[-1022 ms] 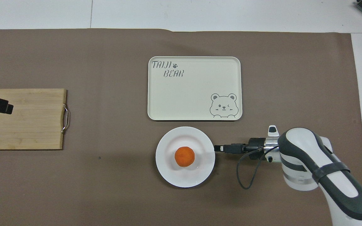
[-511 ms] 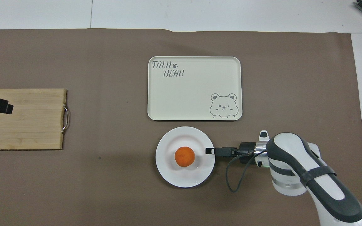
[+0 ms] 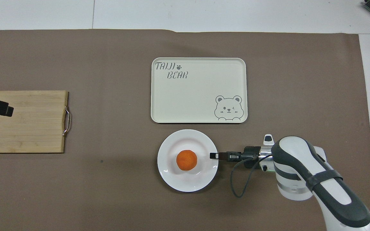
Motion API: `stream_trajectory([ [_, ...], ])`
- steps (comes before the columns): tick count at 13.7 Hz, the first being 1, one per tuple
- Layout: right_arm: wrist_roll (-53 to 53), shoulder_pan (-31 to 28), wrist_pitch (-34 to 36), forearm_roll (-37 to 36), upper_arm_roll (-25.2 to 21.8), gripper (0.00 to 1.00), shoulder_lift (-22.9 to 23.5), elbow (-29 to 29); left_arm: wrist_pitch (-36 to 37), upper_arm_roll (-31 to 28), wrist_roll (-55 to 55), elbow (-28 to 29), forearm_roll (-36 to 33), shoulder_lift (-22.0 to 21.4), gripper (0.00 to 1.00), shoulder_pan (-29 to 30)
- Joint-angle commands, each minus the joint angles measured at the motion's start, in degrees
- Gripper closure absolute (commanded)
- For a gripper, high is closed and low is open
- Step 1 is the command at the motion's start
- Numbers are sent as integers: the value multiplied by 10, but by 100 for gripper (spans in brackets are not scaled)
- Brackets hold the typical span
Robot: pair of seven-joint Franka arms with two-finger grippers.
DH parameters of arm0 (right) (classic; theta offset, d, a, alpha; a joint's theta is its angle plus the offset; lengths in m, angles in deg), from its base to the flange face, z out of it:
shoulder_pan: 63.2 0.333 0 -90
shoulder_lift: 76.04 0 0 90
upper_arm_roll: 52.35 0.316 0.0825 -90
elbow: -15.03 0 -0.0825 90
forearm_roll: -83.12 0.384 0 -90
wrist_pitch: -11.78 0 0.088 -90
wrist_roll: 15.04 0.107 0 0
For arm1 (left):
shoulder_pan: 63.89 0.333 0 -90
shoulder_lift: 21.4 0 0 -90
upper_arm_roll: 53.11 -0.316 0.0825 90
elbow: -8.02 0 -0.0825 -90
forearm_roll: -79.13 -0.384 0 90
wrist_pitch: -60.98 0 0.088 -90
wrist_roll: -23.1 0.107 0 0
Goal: Place orange and plate with both arms
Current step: 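Slide the plate with the right gripper onto the bear tray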
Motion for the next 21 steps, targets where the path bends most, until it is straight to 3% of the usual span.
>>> stream_trajectory([
  [1,5,0,2,19,1,100,-8,7,9,2,-1,-2,-5,-4,0,4],
  [7,-69,-17,6,16,0,100,0,-8,9,2,-1,-2,-5,-4,0,4],
  [13,-101,-69,62,16,-1,100,2,-23,9,3,-1,-2,-5,-4,0,4],
  [21,52,-125,72,-37,-2,100,80,-163,9,2,-1,-2,-5,-4,0,4],
])
